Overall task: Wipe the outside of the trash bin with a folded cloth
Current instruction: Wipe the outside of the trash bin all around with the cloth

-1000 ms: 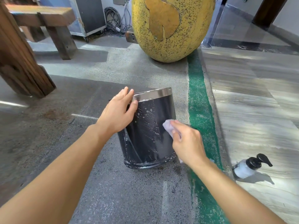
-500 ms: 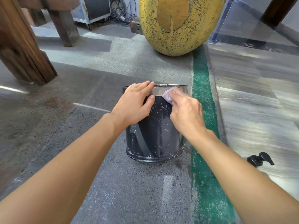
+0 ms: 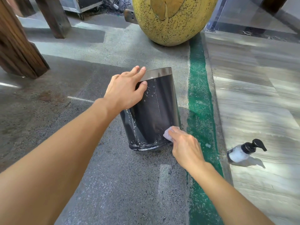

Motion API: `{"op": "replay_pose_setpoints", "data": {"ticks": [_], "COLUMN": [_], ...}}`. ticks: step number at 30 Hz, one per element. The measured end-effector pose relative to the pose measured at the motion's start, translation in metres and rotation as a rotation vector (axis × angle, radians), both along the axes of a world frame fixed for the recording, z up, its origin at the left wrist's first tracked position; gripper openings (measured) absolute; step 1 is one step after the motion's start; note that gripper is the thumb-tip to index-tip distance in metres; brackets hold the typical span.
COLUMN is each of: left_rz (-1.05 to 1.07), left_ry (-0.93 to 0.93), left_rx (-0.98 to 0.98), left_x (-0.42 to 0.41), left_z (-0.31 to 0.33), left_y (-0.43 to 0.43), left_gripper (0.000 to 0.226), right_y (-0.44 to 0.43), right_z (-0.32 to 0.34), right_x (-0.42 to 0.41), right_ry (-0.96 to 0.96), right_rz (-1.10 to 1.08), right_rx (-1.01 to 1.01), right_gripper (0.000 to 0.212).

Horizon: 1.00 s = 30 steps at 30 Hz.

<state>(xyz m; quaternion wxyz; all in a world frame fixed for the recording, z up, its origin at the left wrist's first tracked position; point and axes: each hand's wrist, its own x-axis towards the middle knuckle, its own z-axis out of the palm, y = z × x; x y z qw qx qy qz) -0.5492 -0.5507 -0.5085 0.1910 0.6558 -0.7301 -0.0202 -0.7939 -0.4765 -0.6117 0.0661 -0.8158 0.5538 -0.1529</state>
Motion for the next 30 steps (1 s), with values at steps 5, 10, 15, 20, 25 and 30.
{"op": "replay_pose_setpoints", "data": {"ticks": [5,10,15,20,25,30], "left_rz": [-0.006,-0.021,-0.028,-0.206,-0.177,-0.208], "left_ry": [-0.037,-0.172,-0.156,-0.086,0.054,0.053], "left_rx": [0.017,0.016,0.021,0.011,0.092,0.119], "left_x": [-0.006,-0.023,-0.046,-0.056,-0.058,-0.052], "left_z": [0.002,0.005,0.012,0.026,0.018,0.02], "left_y": [0.003,0.001,-0.011,-0.021,-0.017,-0.023], "left_gripper": [0.066,0.063,0.065,0.067,0.073,0.07], "right_y": [0.017,0.016,-0.004,-0.02,-0.045,-0.073], "right_z": [-0.009,0.019,0.041,0.063,0.08,0.108], "right_x": [-0.016,-0.028,-0.041,-0.056,-0.069,-0.067], "right_ry": [0.007,-0.172,-0.299,-0.4,-0.482,-0.563], "right_rz": [-0.015,-0.167,-0.209,-0.244,-0.307,-0.274], "right_rx": [0.133,0.119,0.033,-0.042,-0.023,-0.075], "right_gripper": [0.051,0.041,0.034,0.033,0.038,0.035]}}
